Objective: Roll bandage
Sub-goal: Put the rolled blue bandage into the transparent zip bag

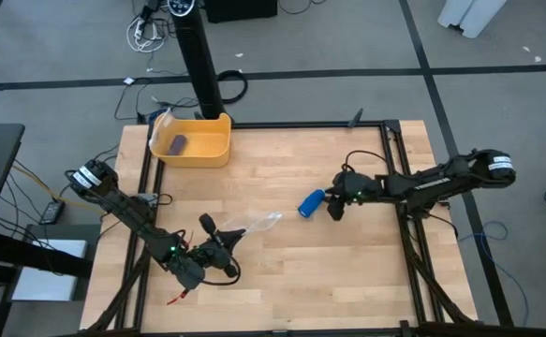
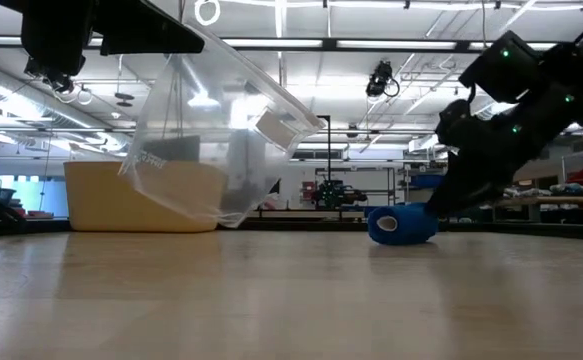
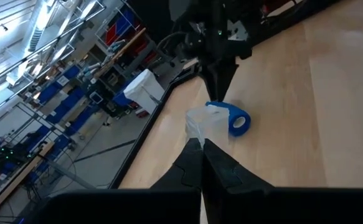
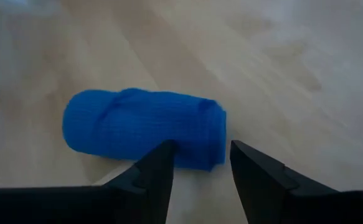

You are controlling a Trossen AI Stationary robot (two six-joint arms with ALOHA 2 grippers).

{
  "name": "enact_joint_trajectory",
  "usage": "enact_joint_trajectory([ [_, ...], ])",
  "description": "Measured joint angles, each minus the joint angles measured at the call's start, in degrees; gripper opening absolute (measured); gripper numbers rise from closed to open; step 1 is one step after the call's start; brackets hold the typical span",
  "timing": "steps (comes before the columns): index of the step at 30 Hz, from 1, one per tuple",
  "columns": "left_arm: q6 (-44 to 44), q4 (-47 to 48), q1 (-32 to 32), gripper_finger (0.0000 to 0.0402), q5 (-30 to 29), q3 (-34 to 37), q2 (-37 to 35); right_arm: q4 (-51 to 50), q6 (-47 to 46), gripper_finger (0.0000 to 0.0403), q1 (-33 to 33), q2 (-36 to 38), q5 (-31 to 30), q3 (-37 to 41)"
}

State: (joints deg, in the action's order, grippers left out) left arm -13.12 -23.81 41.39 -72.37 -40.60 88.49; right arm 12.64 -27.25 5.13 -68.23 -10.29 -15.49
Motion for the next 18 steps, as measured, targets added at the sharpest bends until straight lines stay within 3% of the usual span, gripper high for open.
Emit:
enact_joint_trajectory([
  [4,0.30,0.02,0.00,0.0000,0.27,0.00,0.00,7.23,0.50,0.0168,1.26,0.00,2.19,2.83],
  [11,1.59,0.20,0.00,0.0000,1.10,0.00,0.00,8.31,1.52,0.0190,2.19,0.00,1.56,3.24],
  [18,1.59,0.28,0.00,0.0000,1.14,0.00,0.00,8.79,0.37,0.0196,4.22,-2.21,8.23,3.22],
])
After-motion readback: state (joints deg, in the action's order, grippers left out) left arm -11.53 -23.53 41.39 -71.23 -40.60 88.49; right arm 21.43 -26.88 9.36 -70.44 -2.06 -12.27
